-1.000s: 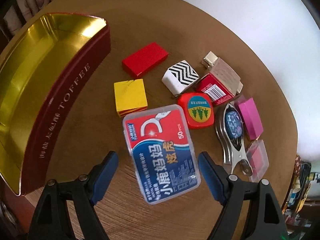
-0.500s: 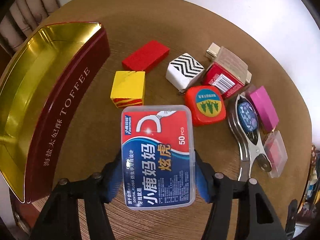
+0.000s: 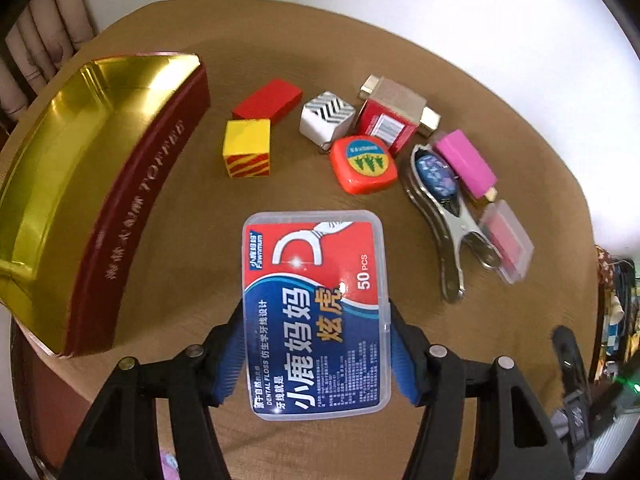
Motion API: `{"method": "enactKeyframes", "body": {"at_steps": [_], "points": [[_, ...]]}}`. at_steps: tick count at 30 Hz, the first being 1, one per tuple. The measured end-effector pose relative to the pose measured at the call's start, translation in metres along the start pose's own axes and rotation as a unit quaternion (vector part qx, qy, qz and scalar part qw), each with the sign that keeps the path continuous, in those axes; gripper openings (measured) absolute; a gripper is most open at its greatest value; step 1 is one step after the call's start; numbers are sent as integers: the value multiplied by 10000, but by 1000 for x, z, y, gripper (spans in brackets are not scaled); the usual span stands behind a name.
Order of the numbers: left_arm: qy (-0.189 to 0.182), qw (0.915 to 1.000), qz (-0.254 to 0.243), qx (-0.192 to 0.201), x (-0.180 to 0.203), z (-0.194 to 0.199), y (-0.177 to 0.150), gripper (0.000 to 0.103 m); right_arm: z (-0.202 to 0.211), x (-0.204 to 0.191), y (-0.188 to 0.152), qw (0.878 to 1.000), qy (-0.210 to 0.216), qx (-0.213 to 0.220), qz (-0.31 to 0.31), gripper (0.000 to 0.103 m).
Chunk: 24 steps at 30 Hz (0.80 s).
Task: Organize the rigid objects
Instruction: 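Carry the floss box into the tin and open the left gripper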
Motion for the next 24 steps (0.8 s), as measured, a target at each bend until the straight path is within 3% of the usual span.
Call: {"method": "enactKeyframes", "body": {"at_steps": [5, 10, 15, 20, 24], "points": [[-65, 9997, 41, 222, -28, 62, 29, 63, -5, 2, -5, 9999, -46, -124, -60, 103], [345, 9976, 67, 604, -59, 120, 56, 63, -4, 6, -5, 9998, -93, -127, -143, 103], [929, 9931, 107, 709, -105, 111, 77, 63, -4, -1, -5, 9999, -80, -114, 36, 103], [1181, 9911, 209, 571, -137, 82, 83, 63, -6, -6, -4, 9997, -65, -168, 185, 103], [1374, 9886, 334, 510, -152, 52, 79, 63, -8, -19, -1, 9994, 225, -166, 226, 103]]}}
Point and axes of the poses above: each gripper's, at about its wrist camera, not at the fingertips, and z roughly against the way its jaws point, x to its right, y to its top, the point moved 2 cm from there along -z, roughly the way its jaws point, and after that the axes turned 14 degrees about x, right-handed, at the moved point
